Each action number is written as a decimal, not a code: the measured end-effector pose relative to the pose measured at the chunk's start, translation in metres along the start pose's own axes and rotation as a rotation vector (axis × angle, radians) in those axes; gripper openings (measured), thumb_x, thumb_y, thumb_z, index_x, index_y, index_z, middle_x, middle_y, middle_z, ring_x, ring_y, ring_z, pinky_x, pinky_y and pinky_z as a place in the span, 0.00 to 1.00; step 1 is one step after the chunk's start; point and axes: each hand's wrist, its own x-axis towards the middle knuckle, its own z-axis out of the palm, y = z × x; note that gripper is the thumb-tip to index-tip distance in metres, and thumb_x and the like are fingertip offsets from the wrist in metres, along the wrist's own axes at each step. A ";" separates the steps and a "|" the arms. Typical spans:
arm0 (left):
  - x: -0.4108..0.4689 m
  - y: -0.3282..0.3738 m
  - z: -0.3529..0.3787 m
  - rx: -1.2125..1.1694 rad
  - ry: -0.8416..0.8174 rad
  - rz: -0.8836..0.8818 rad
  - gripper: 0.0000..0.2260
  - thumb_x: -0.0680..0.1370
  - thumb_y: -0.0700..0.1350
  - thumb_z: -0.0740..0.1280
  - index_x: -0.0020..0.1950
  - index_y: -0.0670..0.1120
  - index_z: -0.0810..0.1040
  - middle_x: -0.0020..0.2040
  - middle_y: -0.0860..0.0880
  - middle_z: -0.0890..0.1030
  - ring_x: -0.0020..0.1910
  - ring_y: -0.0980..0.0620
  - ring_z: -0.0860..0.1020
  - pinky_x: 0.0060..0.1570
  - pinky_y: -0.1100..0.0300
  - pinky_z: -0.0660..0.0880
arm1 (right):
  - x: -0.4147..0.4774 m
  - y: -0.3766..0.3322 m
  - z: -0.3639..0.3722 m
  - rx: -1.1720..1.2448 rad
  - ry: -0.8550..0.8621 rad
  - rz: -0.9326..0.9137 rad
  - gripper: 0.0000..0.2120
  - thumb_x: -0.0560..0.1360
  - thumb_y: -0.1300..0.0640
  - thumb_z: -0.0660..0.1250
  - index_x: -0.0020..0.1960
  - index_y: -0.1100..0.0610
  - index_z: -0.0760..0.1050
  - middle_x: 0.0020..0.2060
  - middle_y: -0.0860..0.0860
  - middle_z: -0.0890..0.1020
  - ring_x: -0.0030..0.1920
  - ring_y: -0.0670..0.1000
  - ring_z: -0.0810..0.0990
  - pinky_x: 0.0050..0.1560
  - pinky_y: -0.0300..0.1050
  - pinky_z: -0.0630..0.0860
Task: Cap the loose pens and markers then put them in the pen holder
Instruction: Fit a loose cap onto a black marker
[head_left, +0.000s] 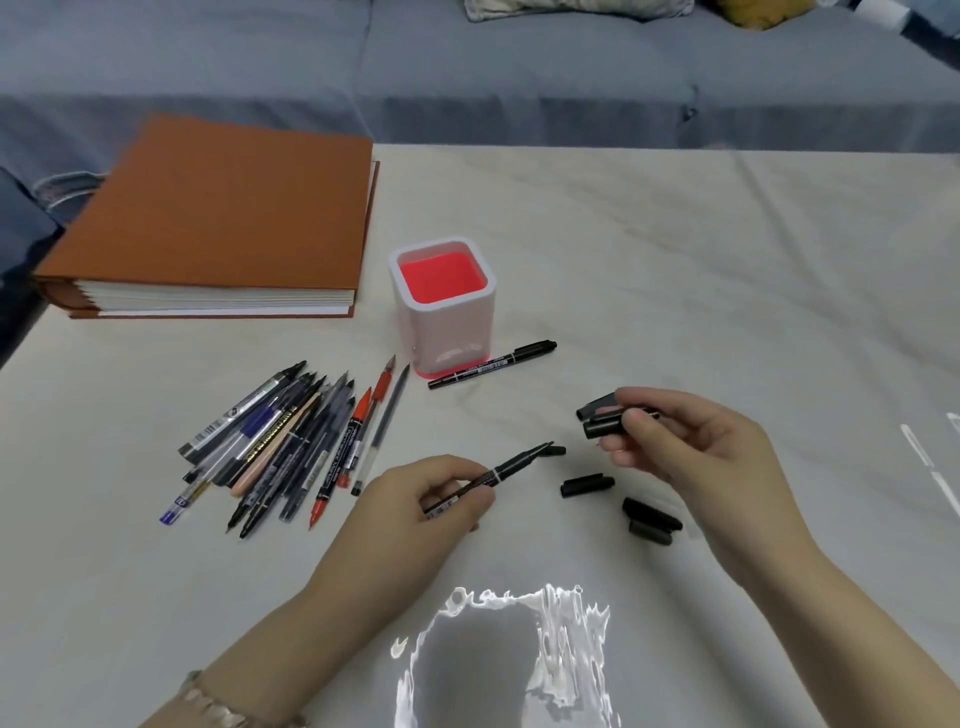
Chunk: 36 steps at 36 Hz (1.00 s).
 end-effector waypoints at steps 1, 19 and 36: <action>0.000 0.001 0.000 -0.009 0.003 0.005 0.07 0.73 0.45 0.68 0.39 0.58 0.80 0.34 0.56 0.82 0.35 0.61 0.80 0.39 0.72 0.72 | -0.001 0.000 0.002 -0.008 -0.001 -0.002 0.09 0.74 0.66 0.63 0.45 0.55 0.78 0.29 0.50 0.84 0.31 0.46 0.81 0.39 0.33 0.79; -0.007 0.014 -0.003 0.081 0.018 0.141 0.14 0.73 0.45 0.68 0.38 0.67 0.78 0.41 0.61 0.81 0.39 0.59 0.78 0.44 0.62 0.75 | -0.008 0.002 0.024 -0.019 -0.094 0.009 0.09 0.73 0.66 0.63 0.44 0.54 0.79 0.28 0.51 0.83 0.31 0.47 0.80 0.38 0.35 0.79; -0.005 0.026 -0.003 0.178 0.009 0.300 0.12 0.70 0.53 0.62 0.40 0.46 0.78 0.32 0.45 0.71 0.28 0.56 0.65 0.30 0.59 0.62 | -0.016 -0.006 0.030 -0.037 -0.166 -0.173 0.10 0.70 0.70 0.67 0.39 0.56 0.79 0.33 0.49 0.85 0.31 0.46 0.83 0.30 0.26 0.71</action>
